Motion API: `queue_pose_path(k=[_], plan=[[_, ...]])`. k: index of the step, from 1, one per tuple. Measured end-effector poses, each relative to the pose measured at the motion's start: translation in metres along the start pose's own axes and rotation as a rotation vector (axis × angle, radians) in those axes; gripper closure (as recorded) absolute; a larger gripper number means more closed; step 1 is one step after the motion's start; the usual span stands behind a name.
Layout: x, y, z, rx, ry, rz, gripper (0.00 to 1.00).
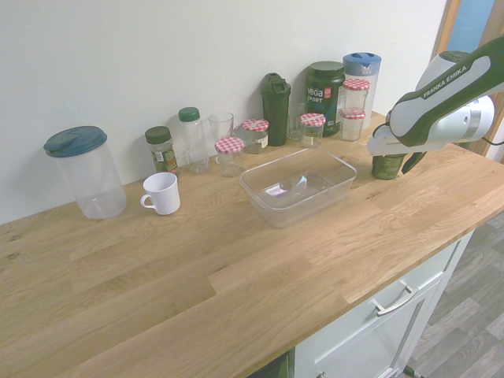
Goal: Put the cereal into the container
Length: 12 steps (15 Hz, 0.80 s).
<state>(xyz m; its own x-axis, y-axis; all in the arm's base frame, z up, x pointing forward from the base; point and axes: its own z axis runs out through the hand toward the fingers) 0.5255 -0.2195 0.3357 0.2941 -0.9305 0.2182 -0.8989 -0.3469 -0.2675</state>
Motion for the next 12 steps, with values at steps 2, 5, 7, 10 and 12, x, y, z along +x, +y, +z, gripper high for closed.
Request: queue_pose_path(k=[2,5,7,10,12], plan=[[0.0015,-0.0021,0.0019,0.006,0.010,0.010,0.00],[0.0029,-0.0036,0.0022,0.018,0.022,0.021,1.00],[0.0045,-0.0048,0.0022,0.026,0.026,0.029,1.00],[0.0054,-0.0068,0.0048,0.034,0.035,0.030,1.00],[0.0066,-0.0103,0.0041,0.040,0.039,0.030,1.00]])
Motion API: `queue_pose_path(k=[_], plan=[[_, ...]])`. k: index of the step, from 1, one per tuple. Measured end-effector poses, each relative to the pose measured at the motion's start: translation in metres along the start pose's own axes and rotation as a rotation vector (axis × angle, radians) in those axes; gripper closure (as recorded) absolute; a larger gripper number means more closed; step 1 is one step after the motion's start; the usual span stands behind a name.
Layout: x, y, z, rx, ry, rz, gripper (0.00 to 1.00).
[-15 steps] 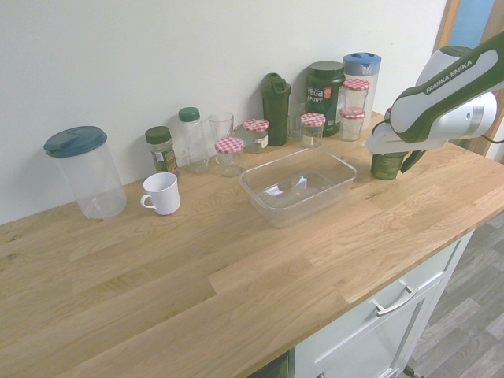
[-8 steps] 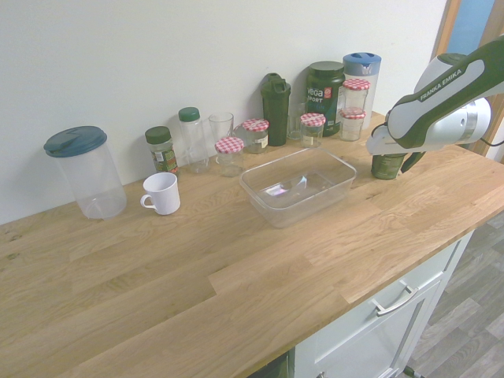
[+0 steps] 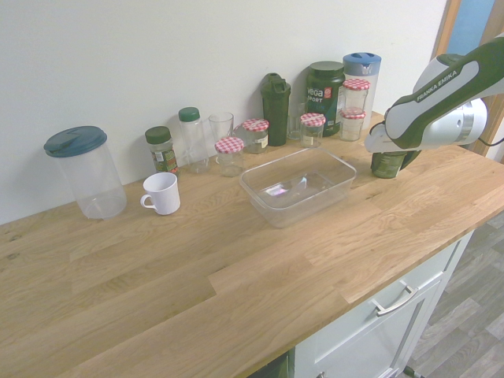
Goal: Put the cereal into the container
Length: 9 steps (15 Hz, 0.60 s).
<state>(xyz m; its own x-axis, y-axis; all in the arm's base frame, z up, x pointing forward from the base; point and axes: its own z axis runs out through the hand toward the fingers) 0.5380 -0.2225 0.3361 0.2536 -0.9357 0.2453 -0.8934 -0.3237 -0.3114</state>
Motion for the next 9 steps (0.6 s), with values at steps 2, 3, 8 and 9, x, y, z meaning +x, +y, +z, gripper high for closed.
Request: queue_pose_path(k=[2,3,8,9], plan=[[0.003,-0.007,-0.006,0.016,0.009,0.001,1.00],[0.004,-0.012,-0.012,0.030,0.018,0.000,1.00],[-0.020,-0.063,-0.095,0.130,0.084,-0.039,1.00],[-0.035,-0.076,-0.113,0.143,0.093,-0.057,1.00]])
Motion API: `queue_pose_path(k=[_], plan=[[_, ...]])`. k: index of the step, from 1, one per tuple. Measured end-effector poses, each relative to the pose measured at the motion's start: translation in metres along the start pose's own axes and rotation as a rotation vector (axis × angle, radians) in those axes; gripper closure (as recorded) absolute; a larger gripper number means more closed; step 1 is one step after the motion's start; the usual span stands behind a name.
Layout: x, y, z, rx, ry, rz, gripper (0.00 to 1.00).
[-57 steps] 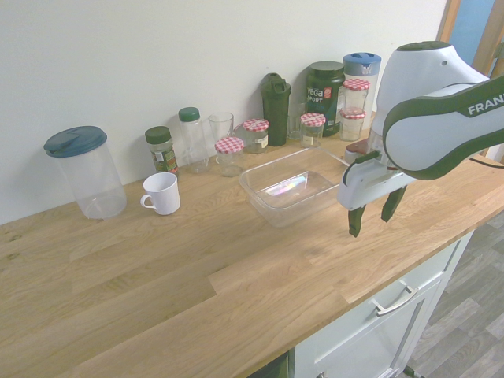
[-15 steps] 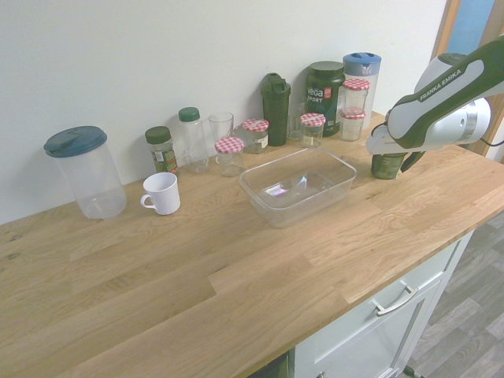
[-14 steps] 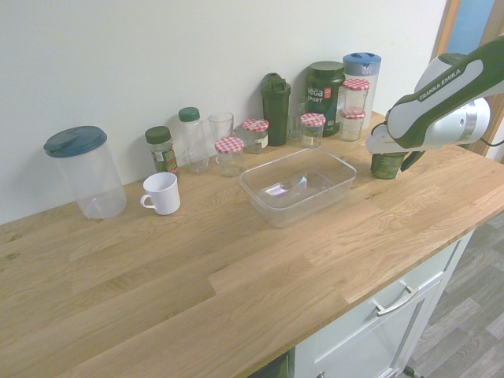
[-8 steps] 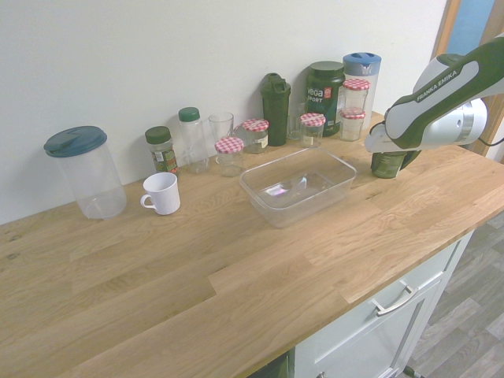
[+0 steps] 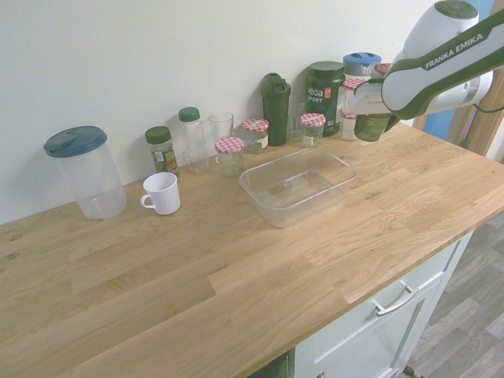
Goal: Put the cereal into the container
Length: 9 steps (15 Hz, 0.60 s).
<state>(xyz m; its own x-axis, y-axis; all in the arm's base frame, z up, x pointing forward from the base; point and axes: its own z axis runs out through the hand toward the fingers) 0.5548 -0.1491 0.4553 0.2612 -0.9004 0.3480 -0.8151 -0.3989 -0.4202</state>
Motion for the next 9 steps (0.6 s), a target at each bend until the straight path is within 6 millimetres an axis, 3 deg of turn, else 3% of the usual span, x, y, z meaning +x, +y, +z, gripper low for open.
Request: queue_pose_path(k=[2,4,6,9], plan=[[-0.037,-0.030,-0.031,0.019,0.008,-0.044,1.00],[-0.086,-0.051,-0.047,0.022,0.008,-0.094,1.00],[-0.137,-0.059,-0.044,0.011,0.002,-0.138,1.00],[-0.194,-0.061,-0.030,-0.014,-0.010,-0.191,1.00]])
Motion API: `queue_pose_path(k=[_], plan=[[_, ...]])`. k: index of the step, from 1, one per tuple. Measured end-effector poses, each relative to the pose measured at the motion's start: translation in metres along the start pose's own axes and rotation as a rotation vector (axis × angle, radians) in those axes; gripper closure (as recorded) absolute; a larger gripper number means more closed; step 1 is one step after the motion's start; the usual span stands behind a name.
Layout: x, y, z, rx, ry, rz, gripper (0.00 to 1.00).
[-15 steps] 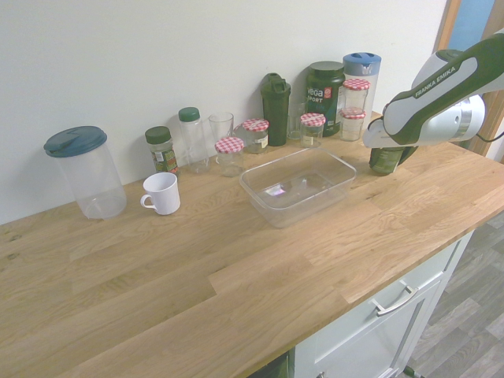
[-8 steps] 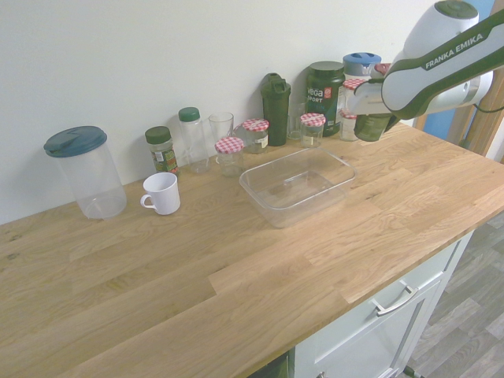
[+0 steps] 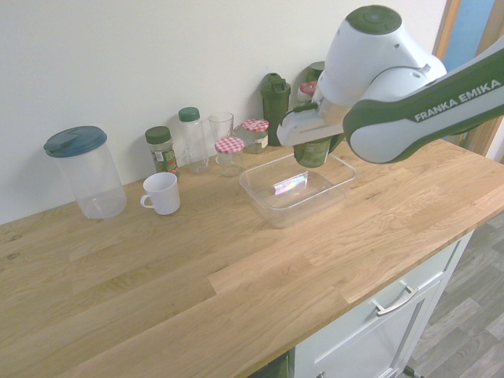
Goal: Put the cereal into the container
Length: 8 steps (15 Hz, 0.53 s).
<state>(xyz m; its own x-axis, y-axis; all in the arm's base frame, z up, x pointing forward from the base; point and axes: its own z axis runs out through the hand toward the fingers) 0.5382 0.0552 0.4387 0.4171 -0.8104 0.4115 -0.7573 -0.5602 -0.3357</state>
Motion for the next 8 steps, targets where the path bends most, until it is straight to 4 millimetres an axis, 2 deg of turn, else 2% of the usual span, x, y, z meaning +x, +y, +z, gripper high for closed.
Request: queue_pose_path(k=[2,4,6,8], plan=[[-0.027,-0.006,0.015,-0.018,-0.004,-0.020,1.00],[-0.046,-0.010,0.030,-0.034,-0.007,-0.034,1.00],[-0.055,-0.017,0.042,-0.039,-0.018,-0.038,1.00],[-0.055,-0.025,0.052,-0.040,-0.025,-0.037,1.00]])
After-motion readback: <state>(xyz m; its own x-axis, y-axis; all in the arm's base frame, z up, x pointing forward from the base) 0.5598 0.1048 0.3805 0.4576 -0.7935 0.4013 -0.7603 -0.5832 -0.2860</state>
